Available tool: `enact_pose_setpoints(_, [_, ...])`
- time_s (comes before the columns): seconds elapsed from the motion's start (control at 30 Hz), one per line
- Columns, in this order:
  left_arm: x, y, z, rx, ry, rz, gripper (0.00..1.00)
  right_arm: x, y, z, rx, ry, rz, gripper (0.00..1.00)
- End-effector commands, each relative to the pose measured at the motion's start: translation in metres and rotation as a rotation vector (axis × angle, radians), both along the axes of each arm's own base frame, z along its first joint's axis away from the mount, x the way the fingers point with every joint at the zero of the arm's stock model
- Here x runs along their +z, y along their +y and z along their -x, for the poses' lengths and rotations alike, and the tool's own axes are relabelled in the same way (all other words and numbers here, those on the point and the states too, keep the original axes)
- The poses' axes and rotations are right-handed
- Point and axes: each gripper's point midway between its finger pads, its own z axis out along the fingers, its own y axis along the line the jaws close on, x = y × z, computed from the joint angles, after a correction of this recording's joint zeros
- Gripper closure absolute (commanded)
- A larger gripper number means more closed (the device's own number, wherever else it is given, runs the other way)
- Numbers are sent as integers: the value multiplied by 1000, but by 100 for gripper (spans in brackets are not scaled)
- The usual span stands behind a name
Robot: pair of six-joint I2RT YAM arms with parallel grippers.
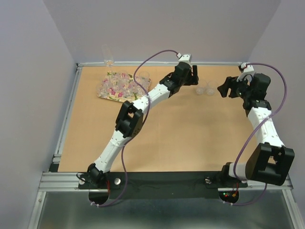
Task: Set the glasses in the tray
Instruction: Grab a glass with a robot arm
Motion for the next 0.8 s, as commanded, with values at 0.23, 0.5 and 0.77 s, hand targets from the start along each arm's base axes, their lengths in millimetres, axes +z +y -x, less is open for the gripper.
enact_pose_setpoints(0.23, [134, 37, 31, -64, -301, 52, 23, -17, -4, -31, -48, 97, -138, 29])
enact_pose_setpoints(0.5, [162, 89, 79, -97, -380, -40, 23, -58, -39, -86, -241, 216, -188, 42])
enact_pose_setpoints(0.77, [175, 148, 135, -99, -424, -88, 21, -79, -56, -127, -274, 253, -170, 51])
